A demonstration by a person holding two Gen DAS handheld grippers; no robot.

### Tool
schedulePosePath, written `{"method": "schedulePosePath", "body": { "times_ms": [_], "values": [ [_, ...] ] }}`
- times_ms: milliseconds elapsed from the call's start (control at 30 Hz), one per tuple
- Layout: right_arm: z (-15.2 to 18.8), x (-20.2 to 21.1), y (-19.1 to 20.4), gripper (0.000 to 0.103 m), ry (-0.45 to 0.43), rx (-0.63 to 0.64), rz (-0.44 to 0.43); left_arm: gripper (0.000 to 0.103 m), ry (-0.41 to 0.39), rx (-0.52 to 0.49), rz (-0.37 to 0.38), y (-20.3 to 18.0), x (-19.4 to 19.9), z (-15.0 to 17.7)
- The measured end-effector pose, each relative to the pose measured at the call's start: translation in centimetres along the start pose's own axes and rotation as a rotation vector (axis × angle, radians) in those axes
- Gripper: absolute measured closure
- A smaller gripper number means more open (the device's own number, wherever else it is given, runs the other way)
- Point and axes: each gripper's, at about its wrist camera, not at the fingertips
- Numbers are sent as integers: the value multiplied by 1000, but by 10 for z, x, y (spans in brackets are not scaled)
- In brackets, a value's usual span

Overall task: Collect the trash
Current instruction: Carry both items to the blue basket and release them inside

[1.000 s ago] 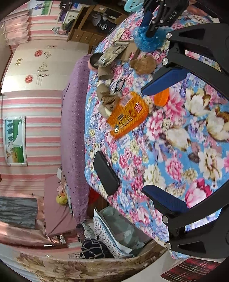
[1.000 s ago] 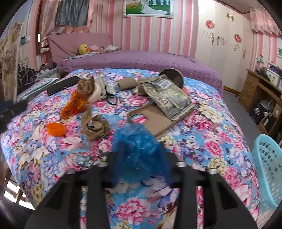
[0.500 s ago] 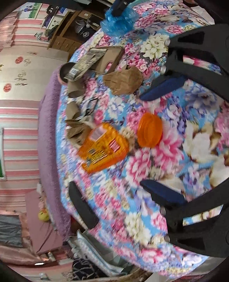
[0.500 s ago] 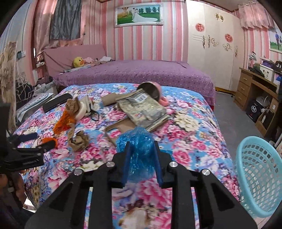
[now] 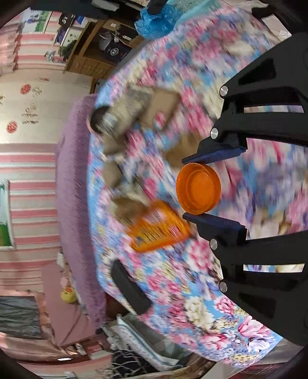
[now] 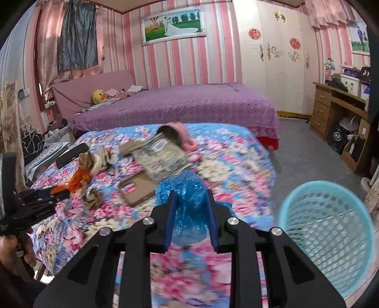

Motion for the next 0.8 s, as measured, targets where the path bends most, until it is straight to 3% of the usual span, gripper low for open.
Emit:
{"method": "schedulePosePath", "body": {
  "times_ms": [133, 433, 567, 800],
  "values": [
    [-6, 23, -48, 78, -12, -5, 65, 64, -42, -51, 48, -54, 20, -17],
    [3, 60, -181, 78, 23, -113, 223, 64, -84, -139, 243, -201, 32, -45],
    [9, 64, -215, 78, 49, -114, 271, 64, -58, -193, 304, -261, 25, -43],
    [15, 64, -244, 78, 53, -123, 292, 64, -19, -242, 363, -324, 9, -42]
  ]
}}
Point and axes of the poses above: each gripper's, at about its wrist camera, not at the fingertips, and x roughly against the way its jaws point, y to its left, z to its underside, and after that the axes turned 4 degrees about -x, right-handed
